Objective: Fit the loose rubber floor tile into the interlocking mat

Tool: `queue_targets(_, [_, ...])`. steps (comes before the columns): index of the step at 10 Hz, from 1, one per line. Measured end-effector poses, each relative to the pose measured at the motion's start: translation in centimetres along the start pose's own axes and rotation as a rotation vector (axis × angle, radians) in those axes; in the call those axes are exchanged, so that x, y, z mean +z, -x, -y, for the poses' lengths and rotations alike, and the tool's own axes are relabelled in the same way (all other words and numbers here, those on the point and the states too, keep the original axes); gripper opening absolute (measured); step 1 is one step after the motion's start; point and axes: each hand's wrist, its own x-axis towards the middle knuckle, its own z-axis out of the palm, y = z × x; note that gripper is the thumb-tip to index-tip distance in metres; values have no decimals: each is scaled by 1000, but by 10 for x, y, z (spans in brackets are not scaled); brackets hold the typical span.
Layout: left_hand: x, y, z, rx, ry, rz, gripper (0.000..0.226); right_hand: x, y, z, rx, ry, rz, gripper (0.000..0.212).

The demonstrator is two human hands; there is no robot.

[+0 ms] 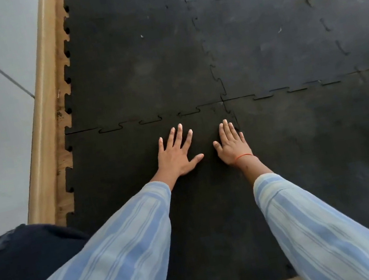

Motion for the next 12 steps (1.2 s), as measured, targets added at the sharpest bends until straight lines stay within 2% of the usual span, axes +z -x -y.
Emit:
queue_targets(1, [8,15,-16,155,-33,-33,72,24,38,-15,78,-105,-130,58])
queue_targets(2, [37,34,-31,277,-65,-95,64,74,98,-29,219,-150,-368,56])
queue_targets(3, [51,34,-31,266,-73,-166,63,95,108,-34,292,-107,-459,56])
queue_targets(4, [53,33,-29,278,-64,-190,62,88,105,-31,263,-100,-469,55])
queue_targets(5, [51,33,-29,280,-63,-175,62,91,122,-34,244,-220,-548,52])
queue_targets(7, [52,32,-28,274,-74,-172,62,123,185,-39,514,-293,-637,60])
queue_targets(8, [49,35,-29,273,-89,-137,62,120,182,-37,531,-272,-588,56])
queue_targets(9, [37,35,-39,220,-56,-123,64,113,171,-30,655,-357,-666,47])
queue_targets(10, [15,39,-50,148,55,-187,58,69,135,0,652,-562,-823,36])
queue_targets(11, [-54,31,-47,155,75,-351,45,-24,84,37,478,-757,-920,29])
queue_targets(12, [-139,30,-29,21,88,-442,36,-137,62,79,351,-835,-772,27])
